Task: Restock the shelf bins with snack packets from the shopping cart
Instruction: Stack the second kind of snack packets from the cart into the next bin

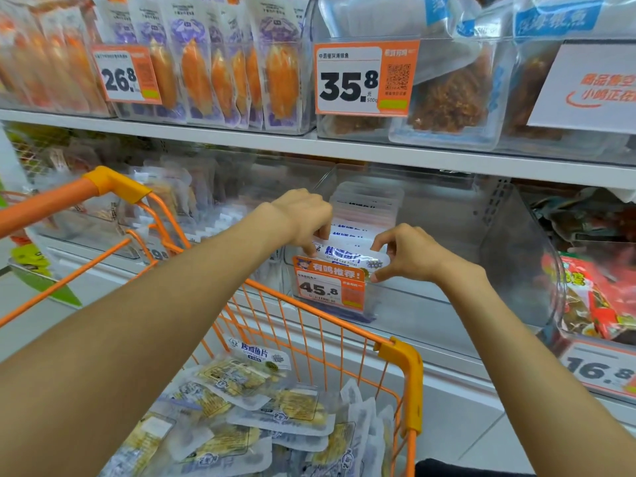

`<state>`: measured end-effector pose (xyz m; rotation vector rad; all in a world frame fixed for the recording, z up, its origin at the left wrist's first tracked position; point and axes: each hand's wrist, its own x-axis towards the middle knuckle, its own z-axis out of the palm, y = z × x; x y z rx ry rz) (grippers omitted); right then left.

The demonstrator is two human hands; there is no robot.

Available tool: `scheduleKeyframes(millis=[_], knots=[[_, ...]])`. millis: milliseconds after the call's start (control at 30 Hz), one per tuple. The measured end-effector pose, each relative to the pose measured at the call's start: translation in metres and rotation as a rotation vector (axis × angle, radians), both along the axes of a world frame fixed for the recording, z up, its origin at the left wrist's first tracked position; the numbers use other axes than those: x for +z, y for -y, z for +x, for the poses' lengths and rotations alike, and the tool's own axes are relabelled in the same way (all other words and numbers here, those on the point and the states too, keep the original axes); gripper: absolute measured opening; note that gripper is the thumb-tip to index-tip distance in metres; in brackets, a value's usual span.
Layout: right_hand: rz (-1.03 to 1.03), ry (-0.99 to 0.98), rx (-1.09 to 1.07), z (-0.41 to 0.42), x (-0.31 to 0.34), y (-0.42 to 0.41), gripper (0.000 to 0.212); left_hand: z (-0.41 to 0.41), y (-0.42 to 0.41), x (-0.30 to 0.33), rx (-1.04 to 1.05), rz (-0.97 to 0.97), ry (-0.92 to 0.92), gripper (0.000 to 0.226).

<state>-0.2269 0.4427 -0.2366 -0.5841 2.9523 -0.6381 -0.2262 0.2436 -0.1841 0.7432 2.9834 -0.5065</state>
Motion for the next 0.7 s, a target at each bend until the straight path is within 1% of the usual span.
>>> scheduleKeyframes(millis=[100, 167, 233, 267, 300, 333, 400, 433, 467, 500, 567, 633, 700], knots=[[0.031, 0.03, 0.022, 0.001, 0.001, 0.0, 0.05, 0.0, -0.001, 0.0, -0.001, -0.09, 0.051, 0.047], [-0.021, 0.146, 0.051, 0.003, 0.005, -0.006, 0.053, 0.001, 0.003, -0.001, 0.017, -0.129, 0.105, 0.051], [-0.105, 0.263, 0.08, 0.007, 0.013, -0.014, 0.058, 0.004, 0.01, -0.001, 0.021, -0.092, 0.123, 0.054], [-0.163, 0.285, 0.085, 0.01, 0.016, -0.018, 0.06, 0.007, 0.014, -0.001, 0.009, -0.047, 0.118, 0.055], [-0.224, 0.273, 0.083, 0.012, 0.02, -0.021, 0.057, 0.011, 0.018, -0.002, -0.005, 0.018, 0.103, 0.054], [-0.272, 0.225, 0.077, 0.013, 0.022, -0.022, 0.05, 0.015, 0.021, -0.001, -0.02, 0.097, 0.074, 0.05], [-0.307, 0.104, 0.068, 0.015, 0.024, -0.021, 0.028, 0.021, 0.023, 0.002, -0.04, 0.245, -0.005, 0.035], [-0.294, 0.076, 0.071, 0.015, 0.023, -0.018, 0.017, 0.021, 0.023, 0.004, -0.04, 0.277, -0.034, 0.028], [-0.258, 0.065, 0.078, 0.015, 0.021, -0.015, 0.01, 0.022, 0.022, 0.006, -0.033, 0.276, -0.04, 0.023], [-0.214, 0.064, 0.085, 0.016, 0.019, -0.011, 0.008, 0.021, 0.019, 0.007, -0.022, 0.255, -0.022, 0.021], [-0.142, 0.058, 0.094, 0.015, 0.014, -0.005, 0.009, 0.019, 0.014, 0.008, 0.003, 0.172, 0.048, 0.019], [-0.122, 0.027, 0.092, 0.015, 0.013, 0.0, 0.008, 0.016, 0.01, 0.009, 0.019, 0.083, 0.107, 0.019], [-0.087, -0.013, 0.086, 0.014, 0.011, 0.004, 0.007, 0.013, 0.007, 0.008, 0.02, 0.042, 0.137, 0.02]])
